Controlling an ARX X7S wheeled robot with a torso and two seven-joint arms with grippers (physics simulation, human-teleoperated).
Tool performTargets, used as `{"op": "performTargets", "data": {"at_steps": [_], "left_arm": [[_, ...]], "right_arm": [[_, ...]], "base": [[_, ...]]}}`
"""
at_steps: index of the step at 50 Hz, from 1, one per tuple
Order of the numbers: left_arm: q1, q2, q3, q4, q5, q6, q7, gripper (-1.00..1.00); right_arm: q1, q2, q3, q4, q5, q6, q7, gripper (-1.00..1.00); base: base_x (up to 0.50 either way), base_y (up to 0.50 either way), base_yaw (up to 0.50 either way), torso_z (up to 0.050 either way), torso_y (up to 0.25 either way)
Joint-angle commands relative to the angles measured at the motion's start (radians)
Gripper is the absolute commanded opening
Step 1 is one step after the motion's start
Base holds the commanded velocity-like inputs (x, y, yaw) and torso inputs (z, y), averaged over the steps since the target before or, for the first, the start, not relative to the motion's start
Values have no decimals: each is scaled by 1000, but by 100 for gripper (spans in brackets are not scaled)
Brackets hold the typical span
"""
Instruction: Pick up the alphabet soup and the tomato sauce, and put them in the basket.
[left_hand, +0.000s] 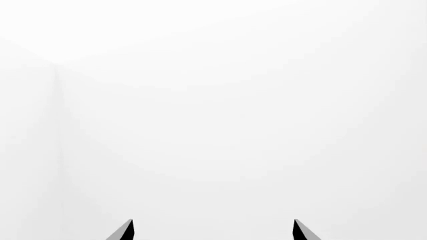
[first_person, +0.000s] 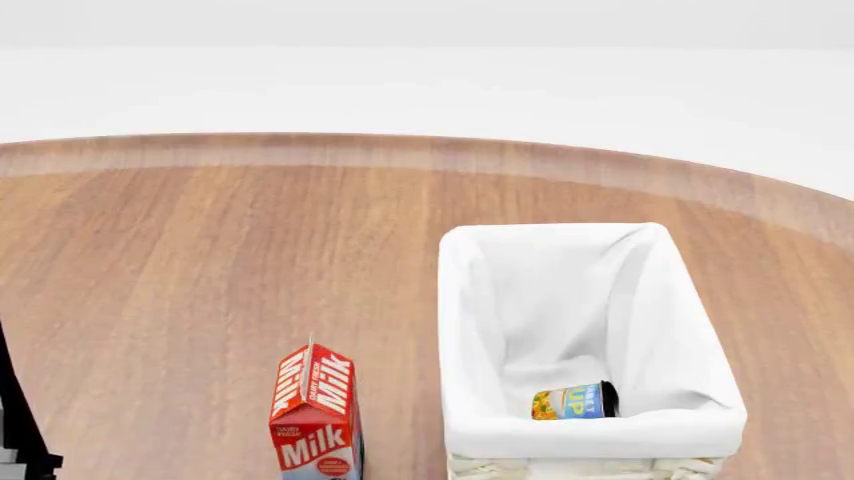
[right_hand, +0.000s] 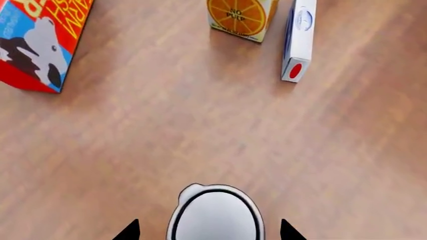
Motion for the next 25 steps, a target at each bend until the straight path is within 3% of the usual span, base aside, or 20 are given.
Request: {"op": "performTargets", "data": {"at_steps": [1, 25], "left_arm": [[0, -3, -1, 2, -3, 0, -2, 100], [3, -5, 4, -5, -3, 9, -7, 100]], "right_arm": [[-10, -7, -5, 32, -20, -21, -22, 100], [-30, -29, -19, 95, -50, -54, -60, 100]], "base": [[0, 0, 0, 0, 0], [0, 0, 0, 0, 0]]}}
